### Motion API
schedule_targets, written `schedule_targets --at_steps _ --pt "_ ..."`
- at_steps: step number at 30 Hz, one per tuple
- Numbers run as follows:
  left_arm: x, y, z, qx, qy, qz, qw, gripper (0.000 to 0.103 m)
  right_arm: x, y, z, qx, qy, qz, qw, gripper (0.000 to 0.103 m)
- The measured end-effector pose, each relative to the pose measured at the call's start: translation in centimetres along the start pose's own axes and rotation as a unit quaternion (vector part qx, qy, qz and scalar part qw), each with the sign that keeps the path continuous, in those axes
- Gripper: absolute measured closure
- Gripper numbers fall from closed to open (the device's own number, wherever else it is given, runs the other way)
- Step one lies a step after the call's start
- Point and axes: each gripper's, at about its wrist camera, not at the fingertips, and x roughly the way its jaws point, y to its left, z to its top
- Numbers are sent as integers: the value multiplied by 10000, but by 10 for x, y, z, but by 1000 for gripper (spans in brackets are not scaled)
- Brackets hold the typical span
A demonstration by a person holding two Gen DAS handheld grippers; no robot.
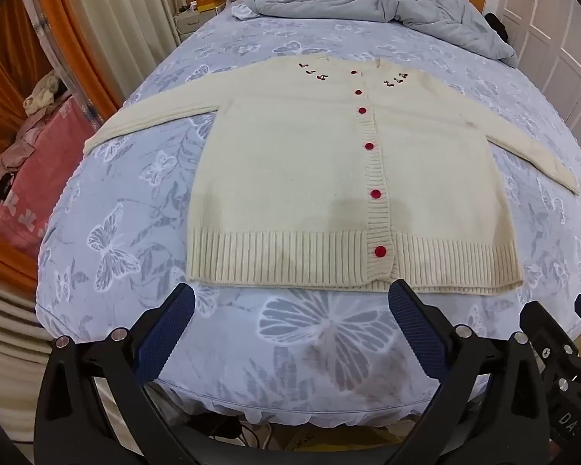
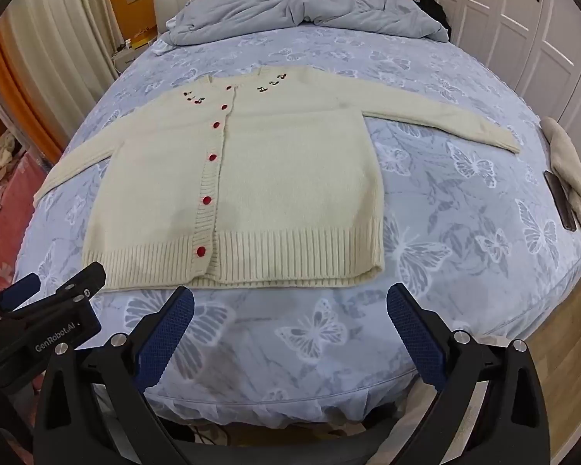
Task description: Fold small clothes
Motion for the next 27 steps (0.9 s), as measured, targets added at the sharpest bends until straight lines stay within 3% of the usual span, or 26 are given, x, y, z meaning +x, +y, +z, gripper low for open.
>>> schedule_targets --at_steps 27 --pt "-12 -5 3 30 -121 -43 9999 5 -15 4 4 1 -110 68 9999 6"
